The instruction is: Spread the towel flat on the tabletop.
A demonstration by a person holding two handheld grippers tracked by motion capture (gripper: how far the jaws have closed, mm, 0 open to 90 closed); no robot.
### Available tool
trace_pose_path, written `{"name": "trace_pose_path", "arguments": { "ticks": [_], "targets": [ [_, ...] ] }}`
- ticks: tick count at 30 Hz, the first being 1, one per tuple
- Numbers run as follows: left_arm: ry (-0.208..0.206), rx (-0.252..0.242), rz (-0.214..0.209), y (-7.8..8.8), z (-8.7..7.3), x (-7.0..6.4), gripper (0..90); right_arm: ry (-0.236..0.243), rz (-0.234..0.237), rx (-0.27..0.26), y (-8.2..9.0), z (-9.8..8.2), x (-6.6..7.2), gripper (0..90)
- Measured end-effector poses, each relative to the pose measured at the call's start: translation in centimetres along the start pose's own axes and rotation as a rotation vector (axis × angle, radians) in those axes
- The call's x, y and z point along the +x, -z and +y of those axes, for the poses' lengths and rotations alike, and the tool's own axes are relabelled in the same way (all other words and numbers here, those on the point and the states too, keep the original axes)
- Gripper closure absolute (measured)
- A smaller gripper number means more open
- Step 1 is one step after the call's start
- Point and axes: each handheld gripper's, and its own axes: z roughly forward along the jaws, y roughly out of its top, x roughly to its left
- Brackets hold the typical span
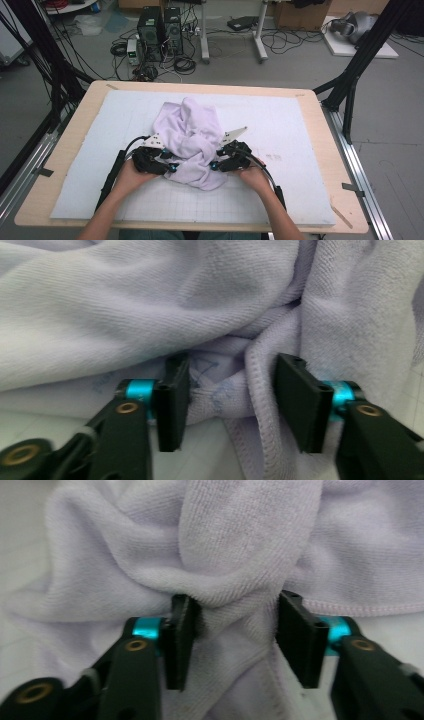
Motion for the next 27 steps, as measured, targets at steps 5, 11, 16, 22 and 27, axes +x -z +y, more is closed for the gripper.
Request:
{"name": "trace_pose_path", "arguments": {
  "ticks": [5,11,16,22,27],
  "targets": [
    [-0.010,-0.006,0.001,-0.2,0.2,-0.2,68.0,0.060,0.033,0.010,0.2,0.1,0.5,72.8],
    [-0.059,-0.026,0.008,1.6,0.1,-0.9,78.0,0.105,0.021,-0.014,1.6,0.3,1.4,76.5],
    [-0.070,-0.054,-0.003,3.4,-0.5,-1.7,79.9,0.105,0.042,-0.063,3.8,-0.3,2.6,76.6],
    [-0.097,-0.082,-0.006,6.1,-1.9,-4.1,80.1,0.121,0.064,-0.072,5.7,-1.7,5.3,76.5],
    [-0.111,-0.083,-0.005,8.0,-2.9,-5.8,80.1,0.122,0.107,-0.063,6.3,-2.8,7.5,76.5]
  ]
}}
